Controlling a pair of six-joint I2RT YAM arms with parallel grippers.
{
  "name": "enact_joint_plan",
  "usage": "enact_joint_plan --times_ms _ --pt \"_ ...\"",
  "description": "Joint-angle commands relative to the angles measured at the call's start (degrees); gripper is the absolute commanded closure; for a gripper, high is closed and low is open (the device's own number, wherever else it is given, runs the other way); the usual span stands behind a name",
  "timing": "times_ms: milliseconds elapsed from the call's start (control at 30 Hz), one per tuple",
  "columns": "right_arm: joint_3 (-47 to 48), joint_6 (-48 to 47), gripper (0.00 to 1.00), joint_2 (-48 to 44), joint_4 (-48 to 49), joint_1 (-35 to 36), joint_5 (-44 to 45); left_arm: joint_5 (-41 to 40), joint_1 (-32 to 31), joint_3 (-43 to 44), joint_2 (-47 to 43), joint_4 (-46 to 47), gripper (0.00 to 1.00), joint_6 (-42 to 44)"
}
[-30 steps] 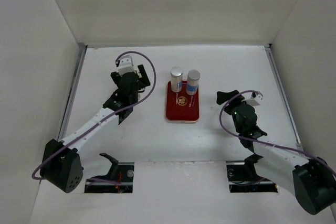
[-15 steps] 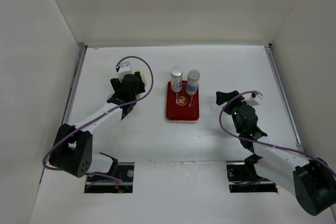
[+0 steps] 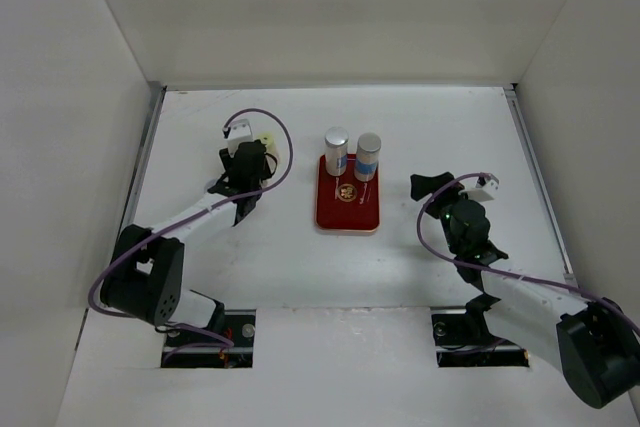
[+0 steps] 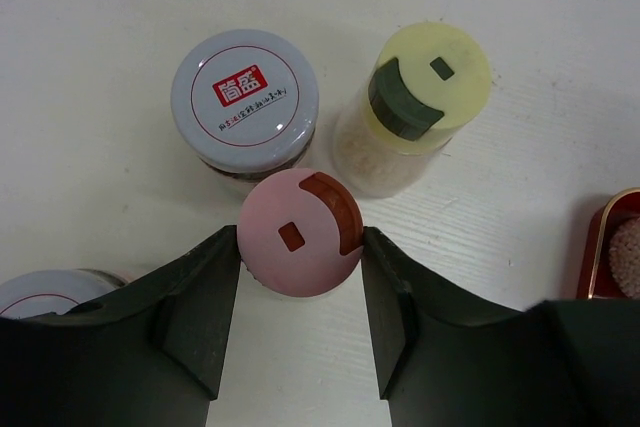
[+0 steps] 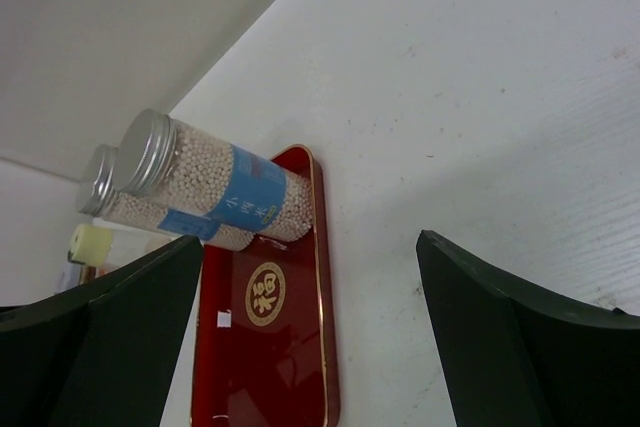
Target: Organize the condiment bottles
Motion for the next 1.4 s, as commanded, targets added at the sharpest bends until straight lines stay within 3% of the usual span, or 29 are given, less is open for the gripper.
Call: enact_joint_plan --times_ms 0,200,467,1100,1200,1367 --pt "0.7 -0.3 0.05 0.4 3.6 0.4 -0.7 -0.1 -1.2 0.3 -4.7 1.7 0.74 -0.2" --pt "1.0 -0.3 0.04 1.5 3.8 0.4 -0.7 -0.2 -8.7 3.1 -11.2 -2.2 0.75 -0.8" --pt "1.0 -0.4 0.03 1.8 4.3 0.6 -0.7 0.0 -19.3 10.1 -2.8 0.4 0.75 -2.2" --pt "1.1 -0.1 0.02 2.0 4.3 0.7 -1.8 1.4 -25.4 18.2 15.7 4.1 0.72 -2.3" --pt "1.3 -0.4 0.02 1.8 4.3 0.7 -2.0 0.5 -25.7 18.0 16.7 4.1 0.65 -2.3" --pt "1.2 -0.3 0.01 1.9 4.3 0.7 -2.0 -1.5 -26.1 17.6 14.8 3.6 0.35 -1.8"
